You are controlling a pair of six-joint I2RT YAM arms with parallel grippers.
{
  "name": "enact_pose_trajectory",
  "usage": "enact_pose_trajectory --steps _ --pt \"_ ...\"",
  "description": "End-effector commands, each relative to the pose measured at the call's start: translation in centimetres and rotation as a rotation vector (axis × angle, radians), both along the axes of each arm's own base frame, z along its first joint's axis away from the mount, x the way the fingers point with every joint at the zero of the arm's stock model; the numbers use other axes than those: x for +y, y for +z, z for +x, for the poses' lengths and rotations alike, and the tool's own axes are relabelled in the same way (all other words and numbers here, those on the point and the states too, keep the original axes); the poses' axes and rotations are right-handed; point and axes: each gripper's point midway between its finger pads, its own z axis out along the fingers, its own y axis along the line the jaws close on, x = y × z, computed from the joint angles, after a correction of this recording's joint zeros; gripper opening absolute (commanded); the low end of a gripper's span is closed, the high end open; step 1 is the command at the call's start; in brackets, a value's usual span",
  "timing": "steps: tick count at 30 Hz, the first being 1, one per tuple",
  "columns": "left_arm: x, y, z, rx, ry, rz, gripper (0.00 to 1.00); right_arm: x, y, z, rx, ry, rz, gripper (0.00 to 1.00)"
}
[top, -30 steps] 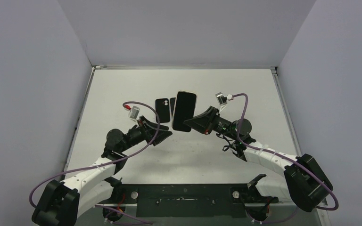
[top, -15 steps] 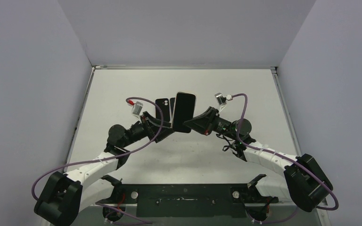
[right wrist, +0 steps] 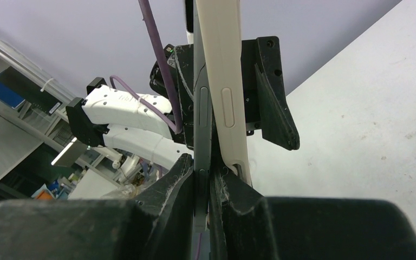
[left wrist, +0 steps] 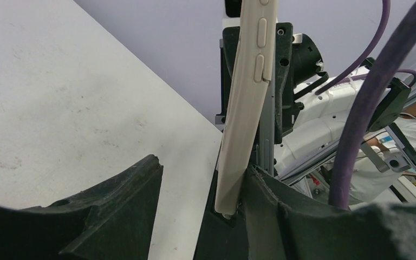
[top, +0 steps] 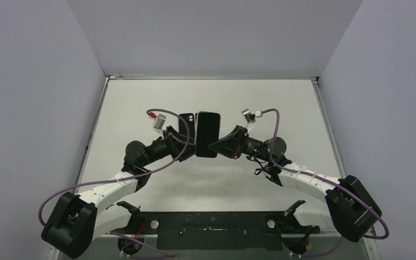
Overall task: Take the phone out of the phone case
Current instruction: Remove the phone case from the phone.
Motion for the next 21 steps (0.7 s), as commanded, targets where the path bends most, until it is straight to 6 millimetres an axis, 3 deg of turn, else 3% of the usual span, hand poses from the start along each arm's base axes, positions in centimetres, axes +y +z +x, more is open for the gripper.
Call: enact_pose_trajectory --steps 1,5,8,15,21 --pt "-0.2 4.1 -0.7 -0.125 -0.039 -0.072 0.51 0.6 3.6 -1.5 -0.157 0.061 0.058 0.00" --pt "-0.4 4.7 -0.9 -0.138 -0.057 -0.074 0.42 1.1 3.1 -1.8 -0.152 0.080 0.038 0.00" --pt "-0.3 5.0 -0.9 -0.150 -0.053 -0.077 0.26 1.2 2.9 -2.0 -0.152 0.093 0.034 0.00" --pt "0.4 4.1 1.4 -0.148 0.084 0.036 0.00 1.4 1.3 -2.1 -0.123 0.102 -0.030 0.00" --pt "2.7 2.7 4.9 -0.086 0.317 0.146 0.00 1.2 0.0 -2.3 -0.118 0.097 -0.076 0.00"
